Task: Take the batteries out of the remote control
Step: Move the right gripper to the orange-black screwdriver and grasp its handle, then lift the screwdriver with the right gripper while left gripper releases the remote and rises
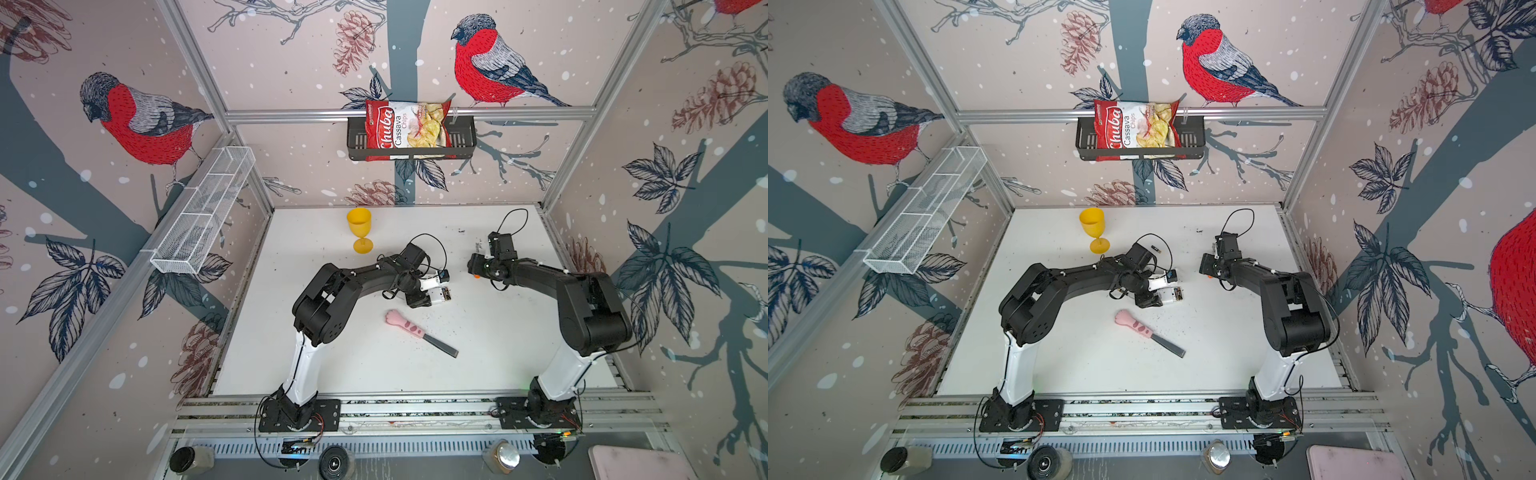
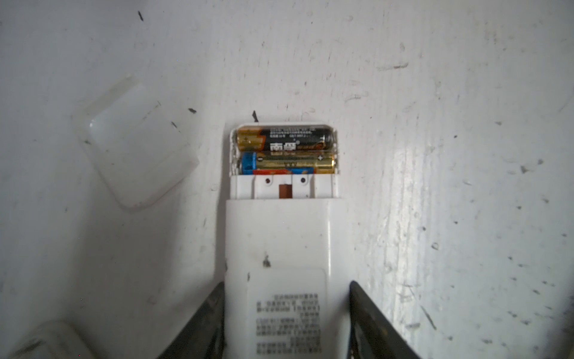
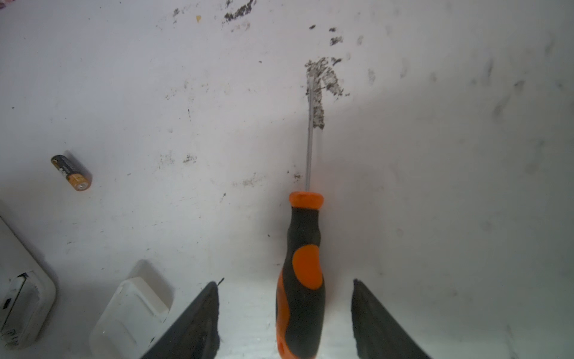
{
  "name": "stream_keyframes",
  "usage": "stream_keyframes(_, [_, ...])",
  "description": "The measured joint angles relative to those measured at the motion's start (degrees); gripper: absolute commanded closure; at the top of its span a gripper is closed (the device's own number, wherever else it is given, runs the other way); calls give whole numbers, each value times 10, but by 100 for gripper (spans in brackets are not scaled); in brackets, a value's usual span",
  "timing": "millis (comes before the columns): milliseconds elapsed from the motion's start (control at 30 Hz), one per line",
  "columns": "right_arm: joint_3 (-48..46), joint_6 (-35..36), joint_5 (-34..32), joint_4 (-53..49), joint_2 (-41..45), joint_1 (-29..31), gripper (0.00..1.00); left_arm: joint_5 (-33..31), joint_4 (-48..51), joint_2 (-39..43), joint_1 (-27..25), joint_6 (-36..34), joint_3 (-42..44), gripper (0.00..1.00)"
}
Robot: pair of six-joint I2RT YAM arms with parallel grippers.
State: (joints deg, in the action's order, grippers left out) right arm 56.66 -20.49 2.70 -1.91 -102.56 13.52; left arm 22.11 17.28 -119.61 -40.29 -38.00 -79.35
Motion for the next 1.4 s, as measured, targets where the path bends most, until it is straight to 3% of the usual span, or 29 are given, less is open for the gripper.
stream_keyframes(167, [17,9,-6,-14,-28,7,45,2,-1,-1,0,0,-1,21])
stream_keyframes(233, [24,10,-9,-16,-36,7,50,1,-3,0,0,0,1,4])
stream_keyframes(367, [28,12,-20,-11,-44,8,60,-3,-2,5,0,1,5,3])
stream_keyframes(500, [29,13,-30,2,-53,8,80,-11,1,18,0,5,5,3])
stream_keyframes(700, [25,21,-35,9,-49,9,94,-21,-8,78,3,53,25,3])
stream_keyframes(833, [1,21,-30,17,-30,19,97,-21,-48,117,40,129,54,3])
stream_keyframes(967, [-33,22,-20,16,14,49,100,13,-143,185,84,243,139,3])
stream_keyframes(1100, [-77,28,-12,51,76,94,99,67,-302,242,115,386,223,3])
stream_keyframes(1267, [-127,42,5,86,151,144,99,109,-464,256,128,527,286,4])
stream_keyframes(1333, [-139,49,7,96,178,169,99,113,-513,255,129,573,304,8])
stream_keyframes(1400, [-152,55,15,112,206,200,99,118,-566,252,131,621,327,20])
